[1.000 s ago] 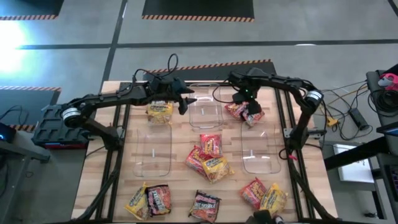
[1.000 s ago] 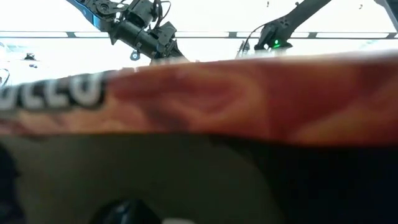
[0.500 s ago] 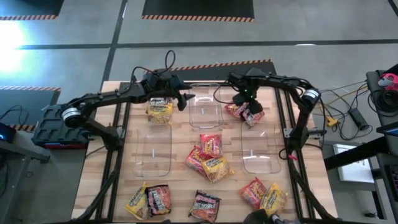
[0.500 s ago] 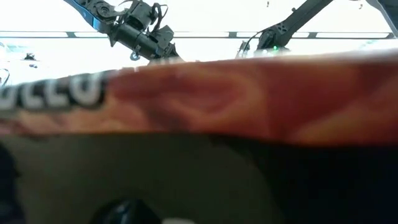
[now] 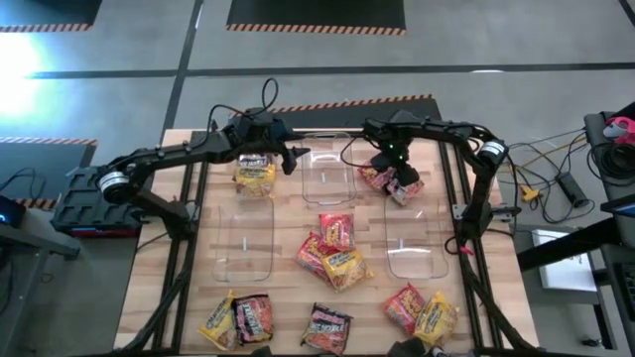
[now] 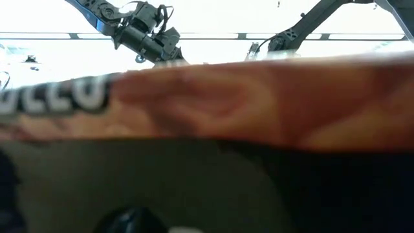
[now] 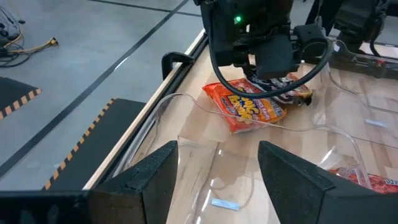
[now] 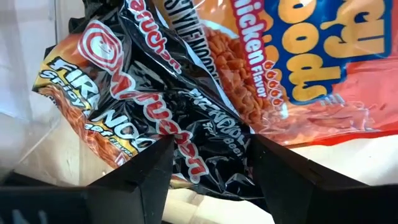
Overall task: Sort Maruchan noodles
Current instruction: Put the top right black pack noodle into the bottom right transparent bin
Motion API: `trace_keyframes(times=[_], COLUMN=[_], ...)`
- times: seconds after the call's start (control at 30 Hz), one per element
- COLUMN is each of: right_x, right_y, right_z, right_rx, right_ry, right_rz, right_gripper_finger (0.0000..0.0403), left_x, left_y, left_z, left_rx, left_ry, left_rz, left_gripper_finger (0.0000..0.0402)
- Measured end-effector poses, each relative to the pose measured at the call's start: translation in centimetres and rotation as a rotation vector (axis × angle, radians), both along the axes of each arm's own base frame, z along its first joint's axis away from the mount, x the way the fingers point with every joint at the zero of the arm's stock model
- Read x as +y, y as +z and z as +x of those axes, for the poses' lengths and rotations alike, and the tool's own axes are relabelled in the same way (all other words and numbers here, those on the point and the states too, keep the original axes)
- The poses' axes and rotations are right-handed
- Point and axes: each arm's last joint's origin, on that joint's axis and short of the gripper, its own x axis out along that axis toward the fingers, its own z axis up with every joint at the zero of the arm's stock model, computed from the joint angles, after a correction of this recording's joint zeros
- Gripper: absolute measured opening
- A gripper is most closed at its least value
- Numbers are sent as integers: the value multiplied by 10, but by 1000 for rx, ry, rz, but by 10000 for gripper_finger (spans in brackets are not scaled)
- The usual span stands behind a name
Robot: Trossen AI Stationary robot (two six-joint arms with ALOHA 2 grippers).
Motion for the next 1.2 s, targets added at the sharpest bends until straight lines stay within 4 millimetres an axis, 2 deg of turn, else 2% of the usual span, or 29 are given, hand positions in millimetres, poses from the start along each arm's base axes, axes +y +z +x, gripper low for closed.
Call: trace_keyframes(times=[0.13,0.47,0.67,0.87,1.2], right_x=[0,1,3,5,11], right_y=[-1,0,0,9,30], right_z=[0,-2,-4,-7,-13], right_rx=[-1,13,40,70,40], right_ry=[19,20,16,-28,-63], right_rz=[9,18,34,46,13], right_gripper_finger=[179,80,38,12,8], left_x=[1,2,3,3,3], left_y=[0,0,0,0,0], left_z=[-1,-1,-2,-2,-2], left_rx=[0,0,0,0,-1], left_ry=[5,8,9,9,11], left_rz=[0,0,0,0,-3], left_gripper_finger=[206,206,206,206,206])
